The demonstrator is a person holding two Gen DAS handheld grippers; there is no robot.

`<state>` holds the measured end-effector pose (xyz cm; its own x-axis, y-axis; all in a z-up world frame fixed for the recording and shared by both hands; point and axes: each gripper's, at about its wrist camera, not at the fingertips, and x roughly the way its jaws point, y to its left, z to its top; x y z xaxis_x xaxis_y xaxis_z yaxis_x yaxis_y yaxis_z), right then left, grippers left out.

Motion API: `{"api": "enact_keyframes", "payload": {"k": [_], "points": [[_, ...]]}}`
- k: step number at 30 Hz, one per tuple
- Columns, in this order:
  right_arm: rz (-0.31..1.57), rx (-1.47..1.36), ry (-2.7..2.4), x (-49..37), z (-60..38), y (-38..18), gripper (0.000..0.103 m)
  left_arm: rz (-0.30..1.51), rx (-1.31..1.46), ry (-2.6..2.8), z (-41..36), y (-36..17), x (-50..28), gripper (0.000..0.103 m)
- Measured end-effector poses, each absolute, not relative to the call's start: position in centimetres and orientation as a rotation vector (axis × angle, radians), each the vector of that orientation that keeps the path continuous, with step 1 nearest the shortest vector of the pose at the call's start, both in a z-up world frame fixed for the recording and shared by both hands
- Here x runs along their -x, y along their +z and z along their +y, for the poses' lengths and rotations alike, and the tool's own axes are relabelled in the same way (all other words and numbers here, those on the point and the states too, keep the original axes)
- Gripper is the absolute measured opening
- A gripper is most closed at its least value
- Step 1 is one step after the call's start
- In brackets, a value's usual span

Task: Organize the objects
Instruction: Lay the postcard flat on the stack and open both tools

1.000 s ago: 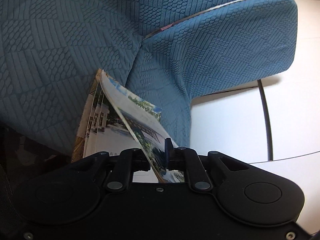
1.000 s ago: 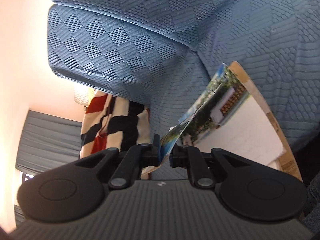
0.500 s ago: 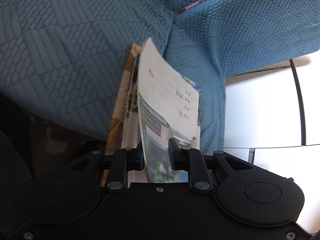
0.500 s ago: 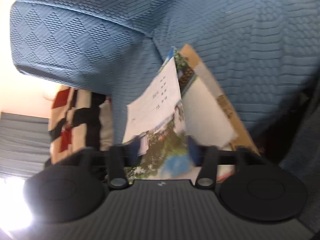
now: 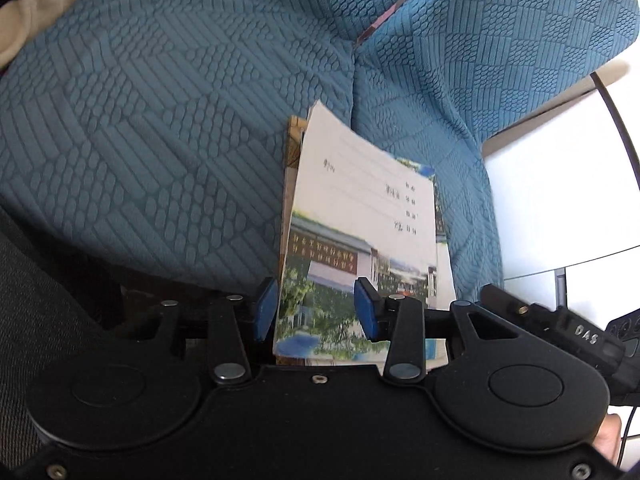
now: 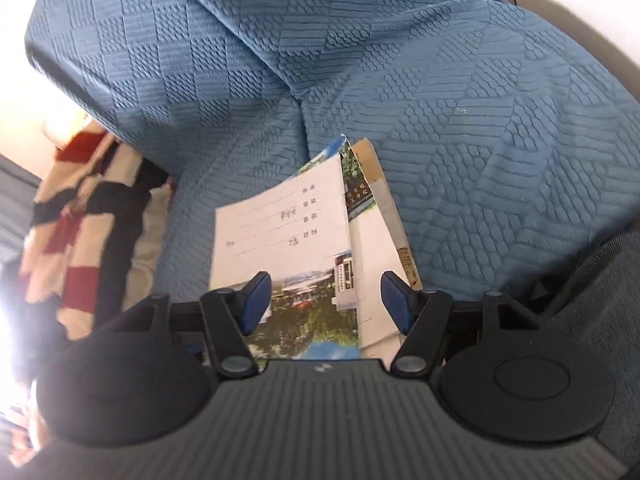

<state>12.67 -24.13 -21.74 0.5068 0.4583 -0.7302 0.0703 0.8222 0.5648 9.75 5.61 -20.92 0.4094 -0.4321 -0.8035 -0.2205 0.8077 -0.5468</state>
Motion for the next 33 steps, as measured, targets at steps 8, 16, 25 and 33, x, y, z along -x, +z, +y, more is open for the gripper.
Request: {"api": "enact_keyframes", "payload": {"k": [8,16,25,33], "points": [[1.05,-0.486,0.232,-13.1,-22.7,-23.1,0.04,1.191,0.599,-0.138,4.4,-21.6,-10.3,0.035],[0.972,-0.355,0.155,-13.9,-23.8,-22.0,0.043,1.186,0.547,-0.16,2.8,-21.0,-10.4,0.035],[1.033,-0.357,0.174,-15.1,-23.6,-24.6,0.049,1.195,0.51,-0.147,1.9,-21.4,-10.6,0.035],[1.045,-0.319,0.228,-14.3,-22.0,-24.0,0.049,1.195,0.485,-0.147,1.3,-21.5,-10.6,0.039]]}}
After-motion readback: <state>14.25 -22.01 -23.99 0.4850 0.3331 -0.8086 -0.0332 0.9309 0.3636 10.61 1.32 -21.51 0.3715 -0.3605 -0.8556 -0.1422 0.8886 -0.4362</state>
